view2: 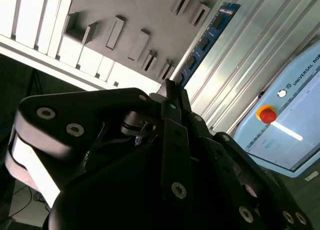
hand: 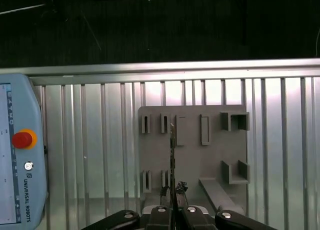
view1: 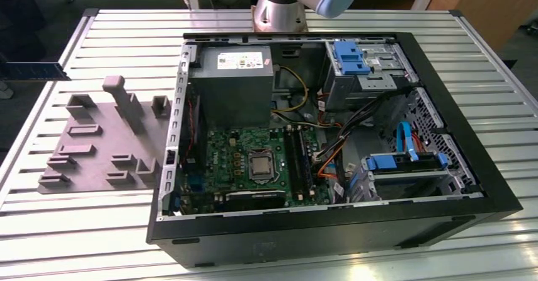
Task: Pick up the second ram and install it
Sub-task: 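Pick up the second ram and move it above second insertion slot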
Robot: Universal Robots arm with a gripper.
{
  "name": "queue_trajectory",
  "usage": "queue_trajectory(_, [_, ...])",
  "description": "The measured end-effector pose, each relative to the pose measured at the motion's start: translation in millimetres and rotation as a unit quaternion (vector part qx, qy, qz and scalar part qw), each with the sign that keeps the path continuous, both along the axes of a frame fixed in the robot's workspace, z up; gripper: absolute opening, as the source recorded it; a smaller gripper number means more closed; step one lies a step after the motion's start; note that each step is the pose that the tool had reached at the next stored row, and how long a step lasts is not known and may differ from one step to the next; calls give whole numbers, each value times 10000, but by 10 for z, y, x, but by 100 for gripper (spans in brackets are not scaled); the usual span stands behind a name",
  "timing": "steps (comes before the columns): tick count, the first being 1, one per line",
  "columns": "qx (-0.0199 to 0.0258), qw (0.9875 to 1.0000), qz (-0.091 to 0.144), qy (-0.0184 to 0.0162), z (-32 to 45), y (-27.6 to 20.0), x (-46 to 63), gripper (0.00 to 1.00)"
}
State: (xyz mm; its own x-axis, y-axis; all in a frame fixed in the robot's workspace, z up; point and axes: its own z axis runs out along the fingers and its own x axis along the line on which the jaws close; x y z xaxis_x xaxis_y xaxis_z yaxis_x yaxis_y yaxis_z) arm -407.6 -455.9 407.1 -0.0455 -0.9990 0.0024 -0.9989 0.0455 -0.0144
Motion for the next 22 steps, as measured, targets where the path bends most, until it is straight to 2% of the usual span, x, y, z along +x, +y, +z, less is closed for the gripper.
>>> queue_trajectory(10, [-1,10000,1,2,12,0,12,14])
queue_trajectory(22, [0,10000,0,1,10,0,256,14])
